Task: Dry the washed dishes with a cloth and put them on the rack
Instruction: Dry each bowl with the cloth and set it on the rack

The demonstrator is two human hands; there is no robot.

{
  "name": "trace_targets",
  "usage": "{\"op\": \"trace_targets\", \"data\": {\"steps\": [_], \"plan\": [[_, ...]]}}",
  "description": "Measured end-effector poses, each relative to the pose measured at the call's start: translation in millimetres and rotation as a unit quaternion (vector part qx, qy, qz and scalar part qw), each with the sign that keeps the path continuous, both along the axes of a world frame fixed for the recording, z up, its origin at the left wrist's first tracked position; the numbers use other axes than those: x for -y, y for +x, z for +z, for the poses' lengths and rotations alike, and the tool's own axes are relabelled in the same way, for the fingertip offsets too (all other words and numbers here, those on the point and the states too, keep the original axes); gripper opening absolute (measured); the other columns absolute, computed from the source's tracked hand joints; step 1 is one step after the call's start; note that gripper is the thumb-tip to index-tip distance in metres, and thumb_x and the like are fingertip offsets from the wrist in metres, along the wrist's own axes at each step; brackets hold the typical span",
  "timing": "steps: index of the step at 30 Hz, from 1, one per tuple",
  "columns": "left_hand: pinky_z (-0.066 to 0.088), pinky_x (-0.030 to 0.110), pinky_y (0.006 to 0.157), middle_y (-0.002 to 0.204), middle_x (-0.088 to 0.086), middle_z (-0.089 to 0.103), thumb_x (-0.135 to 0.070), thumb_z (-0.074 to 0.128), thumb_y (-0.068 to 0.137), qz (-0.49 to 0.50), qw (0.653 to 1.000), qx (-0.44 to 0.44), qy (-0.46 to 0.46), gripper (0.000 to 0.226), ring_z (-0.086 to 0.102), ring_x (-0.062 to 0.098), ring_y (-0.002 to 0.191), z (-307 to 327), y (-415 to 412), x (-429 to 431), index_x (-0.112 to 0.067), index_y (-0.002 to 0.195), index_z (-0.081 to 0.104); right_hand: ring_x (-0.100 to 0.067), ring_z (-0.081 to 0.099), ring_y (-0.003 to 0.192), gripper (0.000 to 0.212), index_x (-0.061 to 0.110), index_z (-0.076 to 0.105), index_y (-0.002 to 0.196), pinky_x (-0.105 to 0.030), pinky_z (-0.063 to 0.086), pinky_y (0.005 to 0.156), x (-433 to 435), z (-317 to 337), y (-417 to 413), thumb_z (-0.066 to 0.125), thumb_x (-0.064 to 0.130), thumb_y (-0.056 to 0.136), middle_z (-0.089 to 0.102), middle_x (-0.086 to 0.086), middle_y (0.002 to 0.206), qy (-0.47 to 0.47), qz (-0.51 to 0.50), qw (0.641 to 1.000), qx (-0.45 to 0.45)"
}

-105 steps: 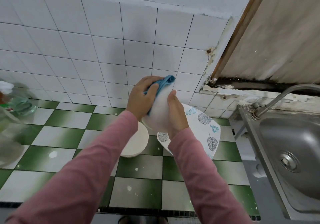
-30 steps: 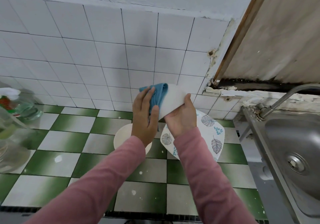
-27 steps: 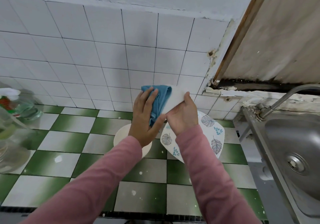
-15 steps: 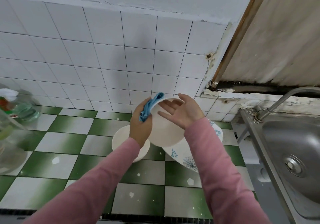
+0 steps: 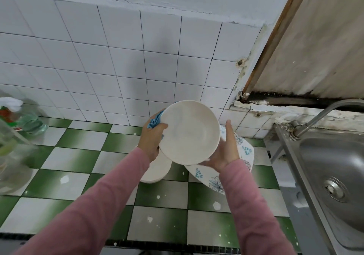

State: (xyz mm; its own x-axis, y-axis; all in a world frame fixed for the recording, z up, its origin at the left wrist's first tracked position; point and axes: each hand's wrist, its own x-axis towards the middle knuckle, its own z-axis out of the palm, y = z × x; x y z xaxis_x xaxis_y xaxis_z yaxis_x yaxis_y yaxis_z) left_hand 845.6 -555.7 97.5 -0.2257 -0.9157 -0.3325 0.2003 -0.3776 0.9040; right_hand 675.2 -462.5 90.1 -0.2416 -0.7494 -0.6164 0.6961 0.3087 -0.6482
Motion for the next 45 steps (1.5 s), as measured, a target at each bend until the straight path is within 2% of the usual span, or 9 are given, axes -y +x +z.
{"op": "trace_targets", "data": {"steps": [5,9,17,21,24,27,30,39,45], "plan": [[0.055,0.054,0.087,0.123,0.014,0.063,-0.003,0.061,0.091,-0.078,0.997,0.008,-0.024,0.036,0.061,0.036,0.107,1,2,-2,-0.031,0.114,0.064,-0.046,0.049,0.129,0.076,0.029,0.063,0.132,-0.065,0.034,0.107,-3,-18,30,0.061,0.076,0.073,0.059,-0.018,0.137,-0.086,0.048,0.964,0.246],[0.057,0.034,0.059,0.106,0.006,0.068,-0.008,0.067,0.088,-0.134,0.991,0.000,-0.016,0.035,0.067,0.023,0.087,7,16,0,-0.023,0.120,0.061,-0.042,0.045,0.135,0.077,0.028,0.057,0.139,-0.060,0.026,0.114,-3,-22,29,0.066,0.067,0.072,0.053,-0.014,0.144,-0.110,0.042,0.964,0.239],[0.055,0.038,0.090,0.123,0.005,0.064,-0.018,0.061,0.096,-0.010,0.991,0.045,-0.124,0.030,0.061,0.024,0.111,13,29,9,-0.030,0.123,0.061,-0.042,0.061,0.109,0.050,0.024,0.080,0.099,-0.059,0.041,0.103,-2,-14,22,0.058,0.065,0.080,0.070,-0.014,0.117,-0.138,-0.017,0.963,0.229],[0.050,0.052,0.099,0.153,0.006,0.039,-0.032,0.047,0.100,0.112,0.907,0.192,-0.359,0.058,0.048,0.038,0.131,2,10,-1,-0.032,0.154,0.025,-0.042,0.044,0.135,0.076,0.028,0.059,0.136,-0.064,0.028,0.111,12,-26,38,0.055,0.076,0.077,0.053,-0.014,0.144,-0.177,0.026,0.960,0.214],[0.025,0.057,0.116,0.165,0.000,-0.001,-0.034,0.035,0.098,-0.006,0.803,0.344,-0.487,0.070,-0.006,0.032,0.151,-18,-6,-9,-0.023,0.156,-0.004,-0.037,0.049,0.131,0.086,0.025,0.054,0.142,-0.058,0.037,0.109,18,-30,55,0.046,0.082,0.078,0.054,-0.014,0.144,-0.202,0.063,0.956,0.202],[-0.003,0.050,0.122,0.159,-0.002,-0.023,-0.047,0.016,0.096,-0.102,0.704,0.502,-0.493,0.072,-0.036,0.015,0.142,-30,-15,-11,-0.021,0.150,-0.025,-0.038,0.044,0.136,0.088,0.024,0.056,0.140,-0.059,0.028,0.115,18,-34,62,0.041,0.084,0.078,0.053,-0.016,0.145,-0.203,0.070,0.957,0.195],[-0.020,0.043,0.117,0.150,-0.006,-0.040,-0.050,0.012,0.099,-0.237,0.693,0.518,-0.442,0.071,-0.044,0.017,0.136,-29,-17,-2,-0.020,0.147,-0.031,-0.039,0.045,0.136,0.089,0.024,0.055,0.141,-0.061,0.030,0.113,16,-36,63,0.037,0.085,0.079,0.054,-0.015,0.143,-0.195,0.059,0.959,0.195],[0.009,0.040,0.123,0.165,-0.006,0.010,-0.047,0.028,0.105,-0.515,0.720,0.389,-0.254,0.055,0.010,0.020,0.151,10,-2,-13,-0.036,0.156,0.011,-0.035,0.064,0.107,0.078,0.018,0.062,0.120,-0.052,0.054,0.086,21,-25,75,0.041,0.081,0.078,0.074,-0.015,0.107,-0.140,-0.034,0.974,0.175],[0.044,0.027,0.090,0.114,0.005,0.064,-0.046,0.038,0.103,-0.526,0.768,0.324,-0.168,0.034,0.057,0.017,0.097,27,21,-8,-0.024,0.119,0.060,-0.039,0.071,0.093,0.077,0.015,0.060,0.117,-0.053,0.057,0.079,19,-28,71,0.041,0.080,0.079,0.074,-0.021,0.101,-0.147,-0.040,0.976,0.155]]}}
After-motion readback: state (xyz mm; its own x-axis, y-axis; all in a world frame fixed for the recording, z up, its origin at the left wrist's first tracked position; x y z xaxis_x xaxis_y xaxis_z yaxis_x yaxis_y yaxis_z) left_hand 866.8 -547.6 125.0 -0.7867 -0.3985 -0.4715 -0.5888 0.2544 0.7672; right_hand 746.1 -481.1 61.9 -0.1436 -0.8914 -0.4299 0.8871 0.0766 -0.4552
